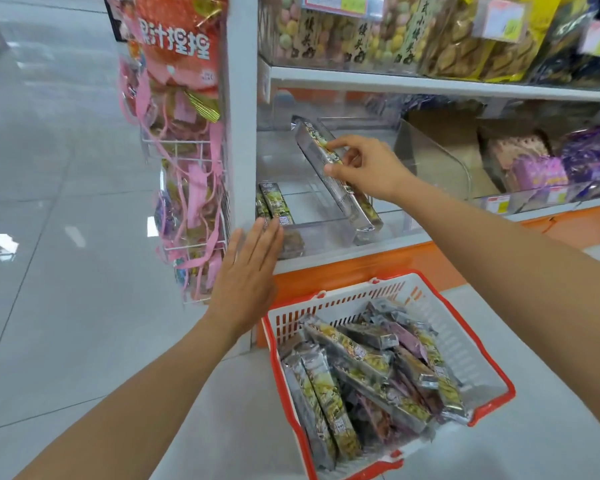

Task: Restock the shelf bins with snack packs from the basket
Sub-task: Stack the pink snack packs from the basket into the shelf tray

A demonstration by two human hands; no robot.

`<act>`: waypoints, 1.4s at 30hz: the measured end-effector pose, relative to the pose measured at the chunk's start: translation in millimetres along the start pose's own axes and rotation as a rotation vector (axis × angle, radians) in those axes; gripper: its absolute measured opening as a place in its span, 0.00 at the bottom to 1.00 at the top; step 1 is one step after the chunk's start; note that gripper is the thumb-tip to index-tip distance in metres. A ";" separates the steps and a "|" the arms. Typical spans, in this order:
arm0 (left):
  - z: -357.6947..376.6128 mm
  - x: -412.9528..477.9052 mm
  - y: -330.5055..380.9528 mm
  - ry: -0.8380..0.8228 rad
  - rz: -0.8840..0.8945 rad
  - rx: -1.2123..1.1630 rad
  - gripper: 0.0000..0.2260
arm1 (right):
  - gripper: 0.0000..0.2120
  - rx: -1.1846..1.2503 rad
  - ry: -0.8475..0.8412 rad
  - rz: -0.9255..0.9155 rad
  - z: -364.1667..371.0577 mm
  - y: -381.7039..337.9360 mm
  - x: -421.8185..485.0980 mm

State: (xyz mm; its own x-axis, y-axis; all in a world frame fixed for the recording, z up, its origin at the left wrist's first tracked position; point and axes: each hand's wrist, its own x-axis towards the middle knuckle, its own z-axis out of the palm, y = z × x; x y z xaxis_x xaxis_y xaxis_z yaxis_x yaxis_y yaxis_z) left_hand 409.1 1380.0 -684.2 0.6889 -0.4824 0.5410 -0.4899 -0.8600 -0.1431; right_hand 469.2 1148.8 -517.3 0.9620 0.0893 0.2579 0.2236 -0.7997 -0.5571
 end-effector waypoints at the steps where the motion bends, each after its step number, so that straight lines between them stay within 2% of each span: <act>1: 2.1 -0.7 -0.9 0.017 0.018 0.010 0.39 | 0.20 -0.004 -0.002 0.005 3.2 0.9 7.0; 8: 21.1 -0.2 -15.6 0.129 0.105 0.067 0.33 | 0.20 -0.045 -0.041 0.056 35.5 7.4 60.0; 15: 31.2 -0.3 -21.5 0.188 0.132 0.087 0.34 | 0.21 -0.131 -0.063 0.126 71.8 18.4 81.6; 23: 36.2 0.1 -20.7 0.203 0.125 0.067 0.36 | 0.23 -0.337 -0.253 0.244 102.7 32.7 75.2; 31: 32.7 -0.4 -20.7 0.169 0.124 0.065 0.36 | 0.25 -0.356 -0.290 0.280 106.4 25.6 67.8; 34: 28.0 -1.5 -19.6 0.145 0.116 0.089 0.38 | 0.26 -0.322 -0.383 0.303 108.1 19.6 64.2; 38: 23.9 -2.1 -16.9 0.103 0.096 0.108 0.36 | 0.21 -0.344 -0.466 0.287 105.6 16.7 58.9; 42: 16.3 -2.2 -12.2 0.042 0.058 0.090 0.36 | 0.18 -0.386 -0.428 0.231 93.9 15.1 51.7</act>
State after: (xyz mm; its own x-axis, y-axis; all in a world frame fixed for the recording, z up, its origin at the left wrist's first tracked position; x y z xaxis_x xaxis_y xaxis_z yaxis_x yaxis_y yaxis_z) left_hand 422.3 1388.8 -697.2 0.6370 -0.5258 0.5637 -0.4770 -0.8433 -0.2475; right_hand 537.0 1197.0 -586.5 0.9742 0.0540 -0.2193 0.0060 -0.9768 -0.2141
